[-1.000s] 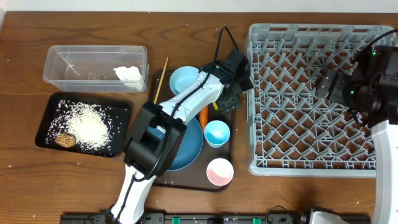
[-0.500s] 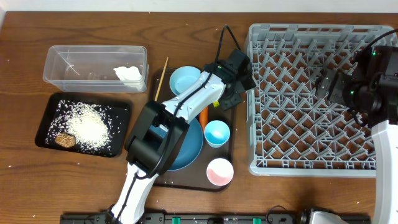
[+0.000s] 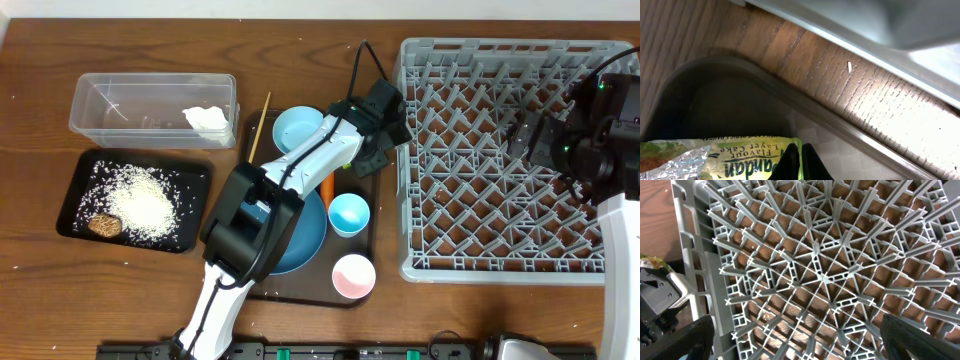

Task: Sort waste into correct bins and load items into the dishwasher rack
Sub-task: 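Move the left gripper to the snack wrapper and grasp it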

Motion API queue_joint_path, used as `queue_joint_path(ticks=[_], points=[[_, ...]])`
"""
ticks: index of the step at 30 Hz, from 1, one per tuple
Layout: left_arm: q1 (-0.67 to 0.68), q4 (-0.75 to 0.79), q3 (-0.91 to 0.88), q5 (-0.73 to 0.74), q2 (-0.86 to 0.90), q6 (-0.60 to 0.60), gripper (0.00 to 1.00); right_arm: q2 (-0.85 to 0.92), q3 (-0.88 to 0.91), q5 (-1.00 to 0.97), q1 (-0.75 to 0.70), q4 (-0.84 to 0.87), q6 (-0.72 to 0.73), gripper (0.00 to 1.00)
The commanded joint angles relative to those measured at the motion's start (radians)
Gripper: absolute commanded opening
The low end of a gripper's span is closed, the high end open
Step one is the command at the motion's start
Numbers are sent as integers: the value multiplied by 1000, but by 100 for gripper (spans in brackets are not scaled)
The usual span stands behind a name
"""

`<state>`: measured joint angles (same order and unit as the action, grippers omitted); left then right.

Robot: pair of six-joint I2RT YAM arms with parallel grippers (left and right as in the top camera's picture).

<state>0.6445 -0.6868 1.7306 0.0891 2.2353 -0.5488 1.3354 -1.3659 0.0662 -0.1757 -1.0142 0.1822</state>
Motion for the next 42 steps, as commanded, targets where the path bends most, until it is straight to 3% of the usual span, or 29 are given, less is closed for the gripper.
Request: queue_joint_path(ticks=[1, 3, 6, 9, 20, 37, 38, 39, 42], points=[[-6, -45, -24, -83, 19, 7, 31, -6, -10, -11, -6, -4, -8, 99], [-7, -49, -25, -83, 19, 7, 54, -6, -10, -11, -6, -4, -8, 99], [-11, -48, -30, -83, 27, 7, 65, -6, -10, -11, -6, -4, -8, 99], [-26, -45, -31, -83, 34, 45, 65, -6, -10, -10, -6, -6, -20, 99], [-89, 24, -29, -81, -37, 436, 63, -6, -10, -11, -6, -6, -20, 99], [-98, 23, -32, -72, 35, 445, 64, -6, -10, -11, -6, 0, -20, 99], [-98, 27, -32, -72, 41, 446, 55, -6, -10, -11, -6, 0, -20, 99], [-98, 31, -32, -72, 45, 446, 36, -6, -10, -11, -6, 0, -20, 99], [-98, 40, -32, -72, 59, 446, 13, -6, -10, -11, -6, 0, -21, 99]])
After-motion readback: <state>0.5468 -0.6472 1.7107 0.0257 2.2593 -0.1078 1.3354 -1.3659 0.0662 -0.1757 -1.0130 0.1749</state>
